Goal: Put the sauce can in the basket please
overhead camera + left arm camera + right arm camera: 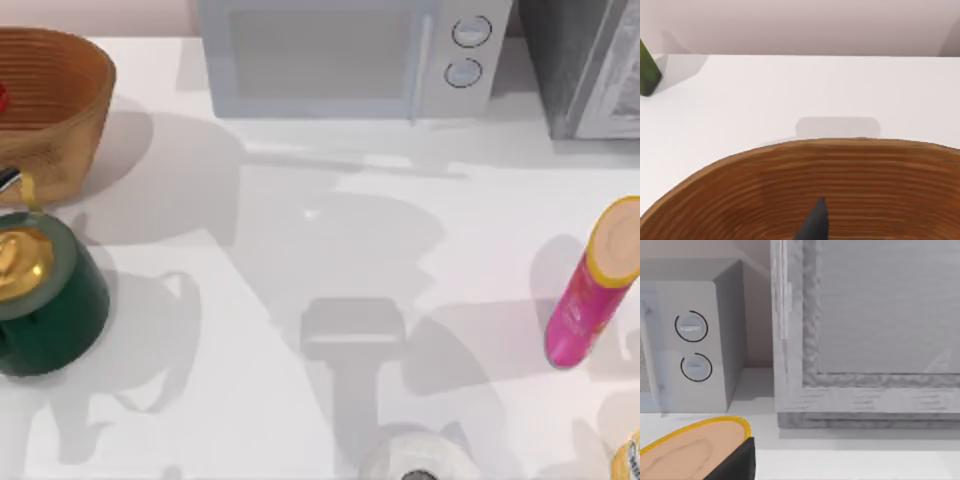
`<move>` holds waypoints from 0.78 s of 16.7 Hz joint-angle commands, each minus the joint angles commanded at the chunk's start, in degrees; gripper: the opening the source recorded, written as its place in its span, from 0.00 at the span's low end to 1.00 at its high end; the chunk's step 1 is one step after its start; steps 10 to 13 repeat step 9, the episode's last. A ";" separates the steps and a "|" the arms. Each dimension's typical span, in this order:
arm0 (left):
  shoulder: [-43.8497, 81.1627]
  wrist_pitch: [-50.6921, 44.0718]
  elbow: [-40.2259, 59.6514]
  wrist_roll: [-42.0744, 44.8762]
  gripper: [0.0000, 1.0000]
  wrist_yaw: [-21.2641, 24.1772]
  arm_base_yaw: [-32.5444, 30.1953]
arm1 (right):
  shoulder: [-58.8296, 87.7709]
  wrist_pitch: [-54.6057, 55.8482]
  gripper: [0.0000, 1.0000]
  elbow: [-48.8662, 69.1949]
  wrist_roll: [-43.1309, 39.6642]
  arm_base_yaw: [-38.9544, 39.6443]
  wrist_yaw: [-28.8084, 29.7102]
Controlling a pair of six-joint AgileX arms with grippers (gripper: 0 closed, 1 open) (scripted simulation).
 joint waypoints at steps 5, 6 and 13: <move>0.00 0.00 0.00 0.00 1.00 0.00 0.00 | 0.00 0.00 1.00 0.00 0.00 0.00 0.00; 0.00 0.00 0.00 0.00 1.00 0.00 0.00 | 0.00 0.00 1.00 0.00 0.00 0.00 0.00; 0.00 0.00 0.00 0.00 1.00 0.00 0.00 | 0.00 0.00 1.00 0.00 0.00 0.00 0.00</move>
